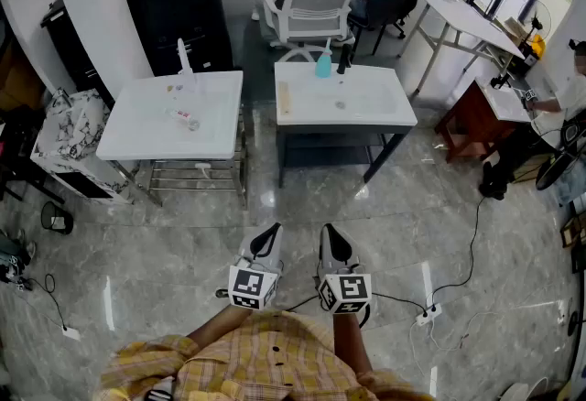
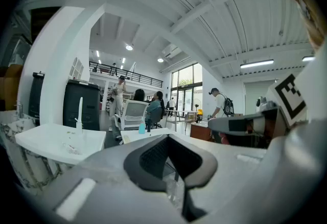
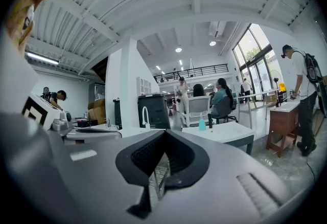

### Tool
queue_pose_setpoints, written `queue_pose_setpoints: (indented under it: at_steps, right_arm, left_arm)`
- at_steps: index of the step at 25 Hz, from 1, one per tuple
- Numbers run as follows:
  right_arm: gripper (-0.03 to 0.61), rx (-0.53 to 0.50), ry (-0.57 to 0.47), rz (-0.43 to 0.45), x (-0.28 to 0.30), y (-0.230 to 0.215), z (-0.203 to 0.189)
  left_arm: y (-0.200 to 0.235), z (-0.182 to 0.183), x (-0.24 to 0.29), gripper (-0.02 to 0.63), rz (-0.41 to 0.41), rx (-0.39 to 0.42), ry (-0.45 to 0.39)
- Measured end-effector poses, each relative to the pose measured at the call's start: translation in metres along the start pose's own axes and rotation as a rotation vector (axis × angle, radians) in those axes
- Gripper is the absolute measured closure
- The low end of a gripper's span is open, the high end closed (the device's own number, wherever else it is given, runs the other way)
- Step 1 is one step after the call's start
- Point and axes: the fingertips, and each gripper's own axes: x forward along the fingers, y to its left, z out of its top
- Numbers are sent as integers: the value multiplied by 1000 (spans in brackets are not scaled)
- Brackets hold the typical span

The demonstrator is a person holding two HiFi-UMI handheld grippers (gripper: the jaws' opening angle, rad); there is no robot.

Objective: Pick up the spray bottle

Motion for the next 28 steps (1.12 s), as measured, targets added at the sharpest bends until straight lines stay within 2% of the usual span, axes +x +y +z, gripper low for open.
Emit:
queue_pose_setpoints:
  at_steps: [5, 11, 18, 25, 28]
  right_arm:
    - [589, -10, 0, 1, 35, -11, 1]
    - [588, -17, -13, -4, 99, -25, 16]
    - [586, -7, -25, -90, 148, -49, 23]
    - [586, -6, 22, -103, 185, -62, 18]
    - [586, -6, 24, -95, 211, -69, 19]
  left_arm:
    - [20, 6, 34, 614, -9, 2, -12]
    - [64, 27, 91, 614, -30, -4, -53]
    - [105, 41, 130, 614, -32, -14, -103]
    - [136, 32, 160, 614, -24, -45, -54]
    - [148, 37, 182, 614, -22, -43, -57]
